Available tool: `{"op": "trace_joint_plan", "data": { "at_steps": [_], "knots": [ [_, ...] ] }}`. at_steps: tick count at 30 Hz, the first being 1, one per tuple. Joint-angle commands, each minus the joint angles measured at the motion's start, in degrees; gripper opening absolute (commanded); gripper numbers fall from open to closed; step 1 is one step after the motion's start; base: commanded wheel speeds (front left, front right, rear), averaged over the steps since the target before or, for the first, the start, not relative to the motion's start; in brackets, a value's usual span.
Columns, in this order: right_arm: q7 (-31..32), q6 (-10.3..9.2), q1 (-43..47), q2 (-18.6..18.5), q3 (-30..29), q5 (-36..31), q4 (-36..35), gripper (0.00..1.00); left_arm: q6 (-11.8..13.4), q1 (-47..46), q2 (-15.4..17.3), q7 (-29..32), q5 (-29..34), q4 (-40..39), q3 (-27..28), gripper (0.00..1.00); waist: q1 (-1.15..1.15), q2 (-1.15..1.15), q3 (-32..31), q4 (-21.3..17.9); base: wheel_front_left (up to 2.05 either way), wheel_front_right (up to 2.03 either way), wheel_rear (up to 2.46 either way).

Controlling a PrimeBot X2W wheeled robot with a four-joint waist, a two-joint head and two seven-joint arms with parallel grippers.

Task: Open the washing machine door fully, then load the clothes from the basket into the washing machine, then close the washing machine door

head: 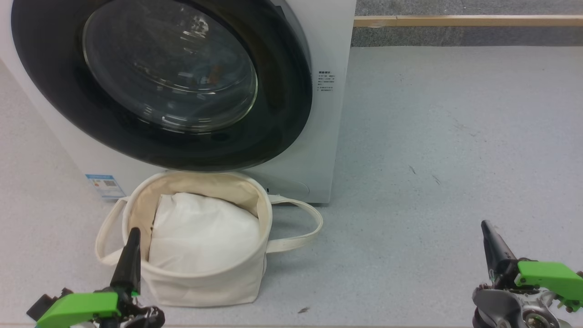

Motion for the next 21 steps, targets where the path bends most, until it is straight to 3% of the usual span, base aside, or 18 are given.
{"op": "trace_joint_plan", "data": {
  "at_steps": [1, 21],
  "knots": [
    [-0.11, 0.01, -0.71, -0.56, 1.37, 0.72, -2.27, 0.00, 0.03, -1.27, 0.29, 0.44, -0.19, -2.26, 1.97, 0.00, 0.00, 0.00, 0.00, 0.00, 0.00, 0.00, 0.00],
    [-0.42, 0.01, -0.67, -0.85, 1.77, 1.06, -2.30, 0.00, 0.03, -1.27, 0.29, 0.44, -0.18, -2.26, 1.97, 0.00, 0.00, 0.00, 0.00, 0.00, 0.00, 0.00, 0.00]
  ]
}}
